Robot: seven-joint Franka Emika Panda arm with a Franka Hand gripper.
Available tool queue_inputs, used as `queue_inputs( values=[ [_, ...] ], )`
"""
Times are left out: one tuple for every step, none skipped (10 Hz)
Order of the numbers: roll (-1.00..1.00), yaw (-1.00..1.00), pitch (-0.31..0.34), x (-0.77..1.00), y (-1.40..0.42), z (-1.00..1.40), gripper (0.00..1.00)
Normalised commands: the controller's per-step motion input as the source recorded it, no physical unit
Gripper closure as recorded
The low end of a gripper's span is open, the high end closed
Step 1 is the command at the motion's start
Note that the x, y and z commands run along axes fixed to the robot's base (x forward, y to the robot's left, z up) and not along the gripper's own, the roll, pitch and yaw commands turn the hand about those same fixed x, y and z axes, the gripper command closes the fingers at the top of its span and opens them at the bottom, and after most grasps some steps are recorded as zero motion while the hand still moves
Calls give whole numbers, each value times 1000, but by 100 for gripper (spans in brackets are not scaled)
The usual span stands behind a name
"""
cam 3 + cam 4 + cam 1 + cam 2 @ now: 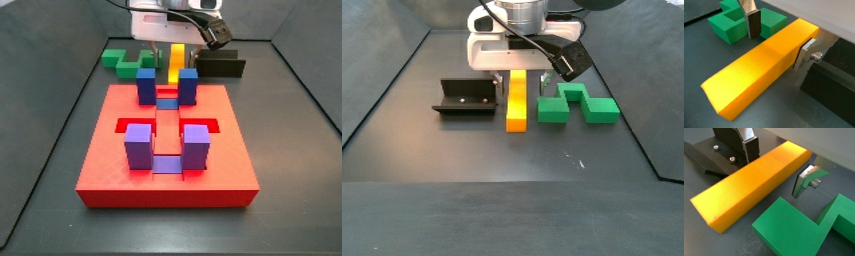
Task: Pick up the yellow object. Move up. Move to above the board. Insert the yellow object.
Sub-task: Pick up the yellow object.
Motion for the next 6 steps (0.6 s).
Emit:
queue_inputs(
  values=[
    [6,0,0,0,17,-174,0],
    [6,0,0,0,0,-137,0],
    [0,-6,0,0,0,-111,0],
    [0,-23,0,0,0,-77,0],
    [21,0,0,0,0,0,0],
    [0,0,0,0,0,0,0]
  ],
)
